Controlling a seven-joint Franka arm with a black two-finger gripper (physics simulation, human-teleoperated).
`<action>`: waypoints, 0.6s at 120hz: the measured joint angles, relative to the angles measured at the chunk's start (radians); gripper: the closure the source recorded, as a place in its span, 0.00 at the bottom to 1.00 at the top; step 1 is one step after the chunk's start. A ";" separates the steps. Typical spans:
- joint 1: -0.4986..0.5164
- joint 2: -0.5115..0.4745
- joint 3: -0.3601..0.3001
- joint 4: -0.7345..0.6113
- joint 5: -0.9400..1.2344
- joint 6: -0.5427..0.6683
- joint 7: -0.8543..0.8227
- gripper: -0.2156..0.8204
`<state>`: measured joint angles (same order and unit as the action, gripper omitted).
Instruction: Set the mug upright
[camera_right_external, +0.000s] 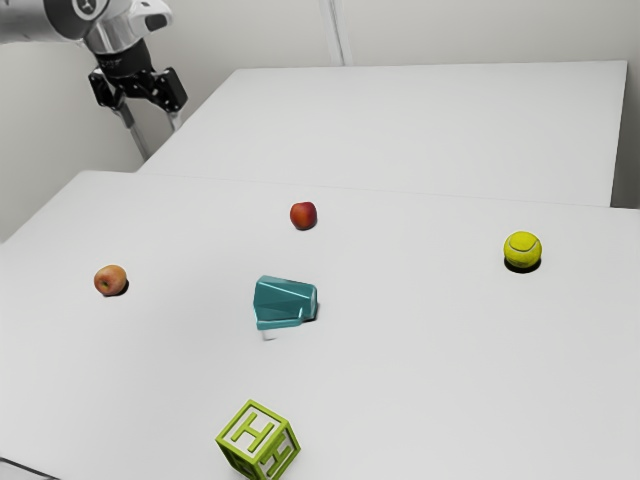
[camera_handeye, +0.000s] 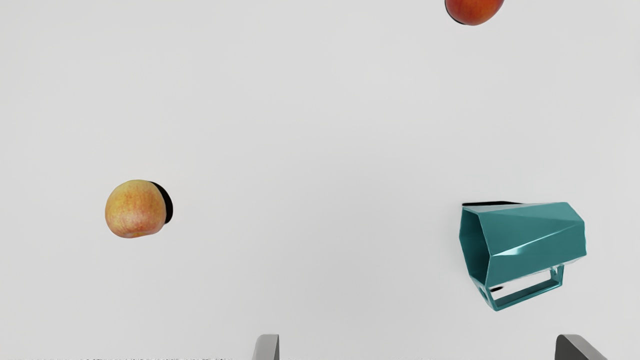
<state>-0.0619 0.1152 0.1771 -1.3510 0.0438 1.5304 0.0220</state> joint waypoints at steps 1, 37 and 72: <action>0.000 -0.001 0.000 0.000 -0.004 -0.002 0.000 0.21; 0.012 0.005 0.094 -0.392 -0.401 0.123 0.055 0.21; 0.019 0.052 0.158 -0.762 -0.969 0.317 0.364 0.21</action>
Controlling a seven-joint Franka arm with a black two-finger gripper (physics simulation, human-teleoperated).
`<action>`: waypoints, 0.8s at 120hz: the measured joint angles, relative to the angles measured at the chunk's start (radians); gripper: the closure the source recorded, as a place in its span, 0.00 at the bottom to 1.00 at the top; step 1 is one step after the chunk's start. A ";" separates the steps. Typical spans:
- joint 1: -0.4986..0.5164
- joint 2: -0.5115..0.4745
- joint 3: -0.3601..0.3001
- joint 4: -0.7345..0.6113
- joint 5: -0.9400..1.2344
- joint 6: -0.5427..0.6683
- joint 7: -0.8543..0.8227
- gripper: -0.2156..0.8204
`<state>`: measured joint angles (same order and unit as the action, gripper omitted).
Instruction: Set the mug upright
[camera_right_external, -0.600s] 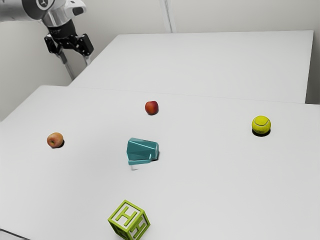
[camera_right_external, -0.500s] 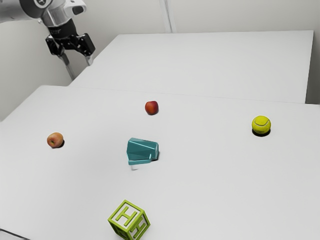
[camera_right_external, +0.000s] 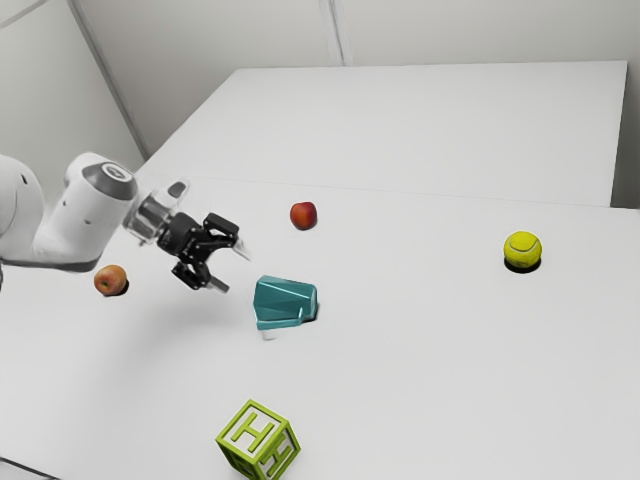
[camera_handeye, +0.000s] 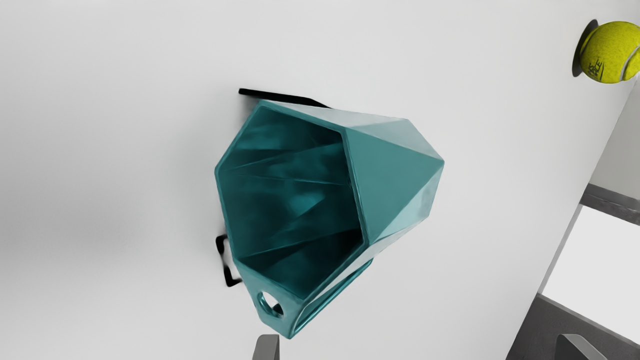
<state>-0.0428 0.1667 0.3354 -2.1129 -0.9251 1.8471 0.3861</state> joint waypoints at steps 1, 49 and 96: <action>0.001 0.003 0.001 -0.002 -0.008 0.002 0.010 0.21; 0.186 0.078 -0.174 -0.081 -0.233 0.030 0.383 0.21; 0.188 0.091 -0.210 -0.119 -0.459 0.035 0.585 0.21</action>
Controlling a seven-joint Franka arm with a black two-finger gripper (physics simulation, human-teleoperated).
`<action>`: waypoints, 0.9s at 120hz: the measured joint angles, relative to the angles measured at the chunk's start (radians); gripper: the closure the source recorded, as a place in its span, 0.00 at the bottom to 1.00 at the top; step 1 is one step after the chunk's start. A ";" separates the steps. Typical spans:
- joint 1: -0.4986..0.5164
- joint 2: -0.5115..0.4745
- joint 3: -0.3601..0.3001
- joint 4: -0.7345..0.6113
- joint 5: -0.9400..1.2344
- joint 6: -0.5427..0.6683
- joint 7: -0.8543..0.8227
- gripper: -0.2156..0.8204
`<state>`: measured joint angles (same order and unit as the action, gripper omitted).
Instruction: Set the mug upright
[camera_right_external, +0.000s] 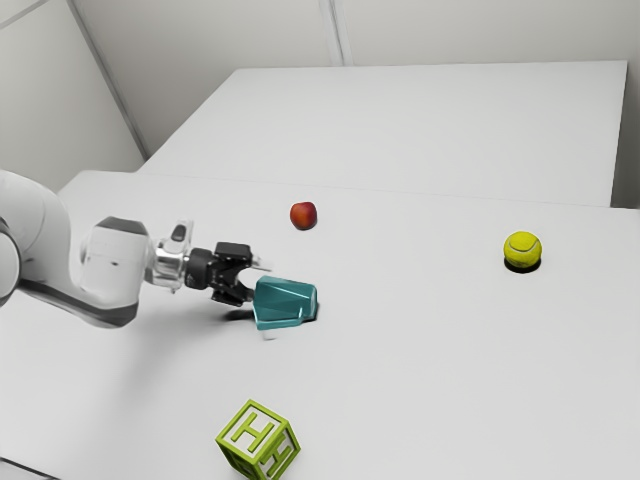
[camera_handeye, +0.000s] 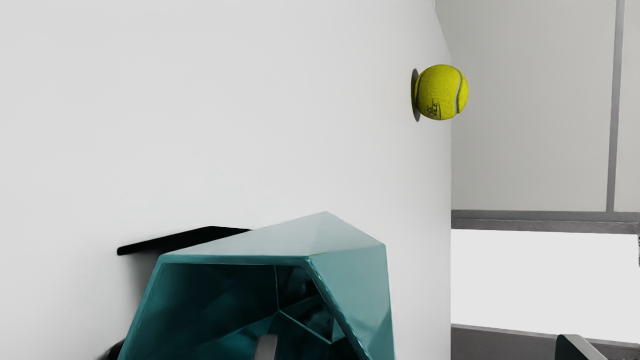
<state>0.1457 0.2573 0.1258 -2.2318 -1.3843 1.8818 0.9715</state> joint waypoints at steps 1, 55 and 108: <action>0.000 0.000 -0.001 -0.001 -0.003 0.000 0.003 0.21; 0.000 0.003 -0.025 -0.016 -0.059 0.033 0.098 0.85; 0.000 -0.056 -0.095 0.180 0.060 0.097 0.113 0.95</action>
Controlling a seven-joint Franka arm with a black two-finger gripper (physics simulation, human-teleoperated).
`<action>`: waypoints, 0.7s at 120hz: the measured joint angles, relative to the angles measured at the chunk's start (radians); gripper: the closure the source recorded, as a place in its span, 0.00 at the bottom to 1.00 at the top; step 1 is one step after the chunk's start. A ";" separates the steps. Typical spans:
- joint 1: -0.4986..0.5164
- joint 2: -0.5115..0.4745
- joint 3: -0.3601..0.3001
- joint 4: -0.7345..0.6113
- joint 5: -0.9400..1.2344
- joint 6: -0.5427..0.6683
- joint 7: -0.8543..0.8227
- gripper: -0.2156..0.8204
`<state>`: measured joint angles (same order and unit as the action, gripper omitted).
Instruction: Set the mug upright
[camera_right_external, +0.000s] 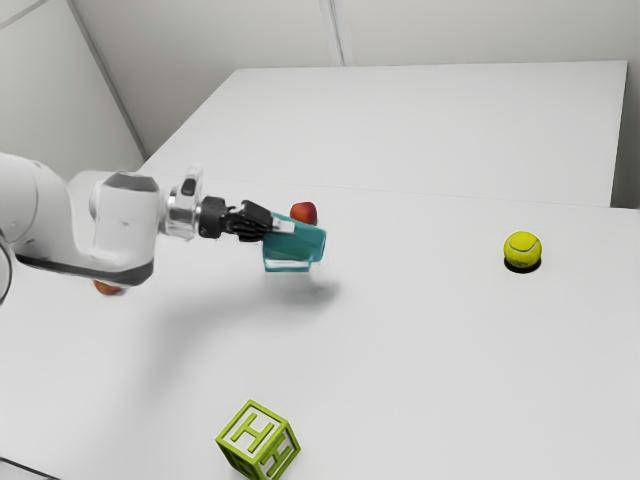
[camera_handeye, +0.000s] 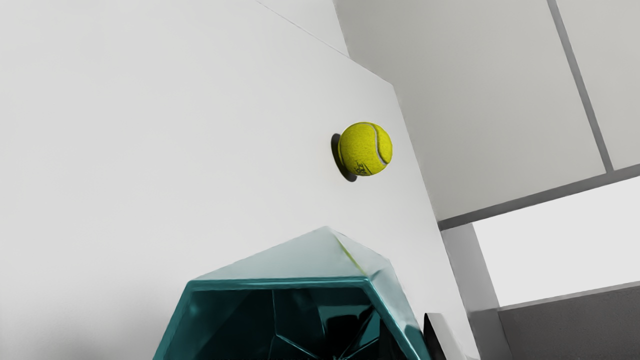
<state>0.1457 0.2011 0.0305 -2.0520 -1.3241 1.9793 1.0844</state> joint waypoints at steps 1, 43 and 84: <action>0.000 -0.002 -0.005 0.007 0.018 0.009 0.000 0.95; -0.008 0.003 -0.081 0.216 1.089 0.148 -0.289 0.96; -0.014 0.057 -0.086 0.137 1.258 0.229 -0.625 0.96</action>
<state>0.1318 0.2576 -0.0551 -1.9145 -0.0661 2.2080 0.4597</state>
